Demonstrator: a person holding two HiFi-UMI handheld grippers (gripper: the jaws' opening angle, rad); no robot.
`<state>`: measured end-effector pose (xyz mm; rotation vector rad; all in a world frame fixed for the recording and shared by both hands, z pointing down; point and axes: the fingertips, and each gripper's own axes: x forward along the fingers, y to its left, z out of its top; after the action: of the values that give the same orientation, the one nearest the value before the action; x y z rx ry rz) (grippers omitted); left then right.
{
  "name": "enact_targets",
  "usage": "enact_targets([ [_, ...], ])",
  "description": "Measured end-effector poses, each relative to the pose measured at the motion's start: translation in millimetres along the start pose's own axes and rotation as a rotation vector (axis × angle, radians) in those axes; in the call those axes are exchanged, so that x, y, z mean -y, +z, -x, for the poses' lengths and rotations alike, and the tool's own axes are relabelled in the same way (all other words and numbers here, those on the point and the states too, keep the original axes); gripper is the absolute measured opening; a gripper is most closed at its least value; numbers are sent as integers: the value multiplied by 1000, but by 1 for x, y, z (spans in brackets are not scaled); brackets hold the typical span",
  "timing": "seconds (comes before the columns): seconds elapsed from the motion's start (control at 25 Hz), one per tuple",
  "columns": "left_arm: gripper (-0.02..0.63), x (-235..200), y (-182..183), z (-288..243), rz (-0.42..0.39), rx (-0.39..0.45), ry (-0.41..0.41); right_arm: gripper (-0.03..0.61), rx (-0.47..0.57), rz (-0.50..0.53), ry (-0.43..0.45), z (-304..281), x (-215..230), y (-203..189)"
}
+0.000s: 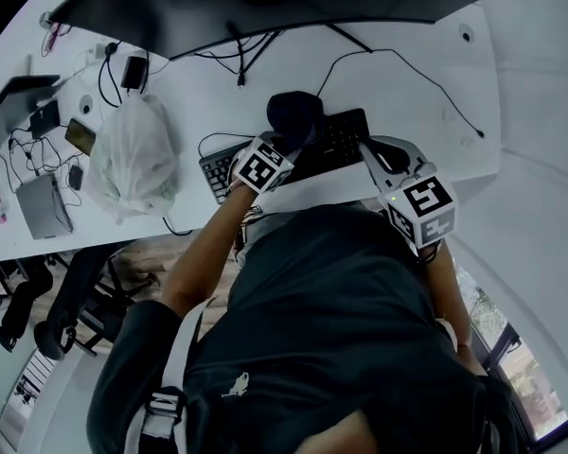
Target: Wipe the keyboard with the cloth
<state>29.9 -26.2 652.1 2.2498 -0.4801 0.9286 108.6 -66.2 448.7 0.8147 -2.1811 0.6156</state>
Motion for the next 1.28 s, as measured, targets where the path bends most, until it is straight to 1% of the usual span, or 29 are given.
enact_targets([
  [0.08, 63, 25, -13, -9, 25, -23, -55, 11, 0, -10, -8, 2, 4, 1],
  [0.16, 62, 55, -29, -19, 18, -52, -97, 11, -1, -23, -20, 5, 11, 1],
  [0.2, 61, 66, -34, -22, 7, -60, -109, 11, -1, -27, -24, 6, 14, 1],
  [0.28, 61, 72, -34, -23, -18, -58, -110, 11, -2, -29, -21, 4, 15, 1],
  [0.36, 61, 61, -18, -13, -49, -27, -80, 11, -6, -18, -4, -1, 10, 2],
  [0.44, 61, 38, 9, 2, -72, 44, -13, 11, -12, -2, 17, -6, 4, 2],
  [0.52, 61, 10, 28, 12, -56, 93, 52, 11, -15, 10, 30, -10, 0, 2],
  [0.56, 61, -1, 30, 12, -32, 89, 60, 11, -14, 13, 33, -11, -1, 2],
  [0.6, 61, -5, 25, 7, -4, 68, 48, 11, -14, 13, 31, -11, -1, 1],
  [0.68, 61, 8, 7, -8, 28, 18, -6, 11, -14, 6, 22, -10, 2, 0],
  [0.72, 61, 23, -2, -14, 27, 1, -36, 11, -16, 1, 17, -8, 3, 0],
  [0.8, 61, 65, -21, -26, -1, -56, -129, 11, -19, -9, 10, -5, 8, 0],
  [0.88, 61, 110, -42, -39, -42, -141, -254, 11, -25, -17, 6, -4, 10, -3],
  [0.92, 61, 123, -51, -43, -55, -172, -296, 11, -29, -19, 8, -6, 9, -6],
  [0.96, 61, 125, -53, -45, -63, -179, -305, 11, -33, -17, 15, -7, 6, -7],
  [1.04, 61, 105, -37, -39, -90, -128, -254, 11, -36, -4, 31, -10, 1, -8],
  [1.12, 61, 79, -6, -27, -116, -40, -186, 11, -37, 2, 38, -10, 0, -11],
  [1.2, 61, 51, 23, -11, -109, 41, -114, 11, -38, -8, 34, -9, 1, -13],
  [1.24, 61, 36, 33, -6, -99, 61, -77, 11, -37, -14, 30, -8, 2, -13],
  [1.28, 61, 22, 37, -5, -84, 63, -48, 11, -36, -18, 26, -7, 3, -13],
])
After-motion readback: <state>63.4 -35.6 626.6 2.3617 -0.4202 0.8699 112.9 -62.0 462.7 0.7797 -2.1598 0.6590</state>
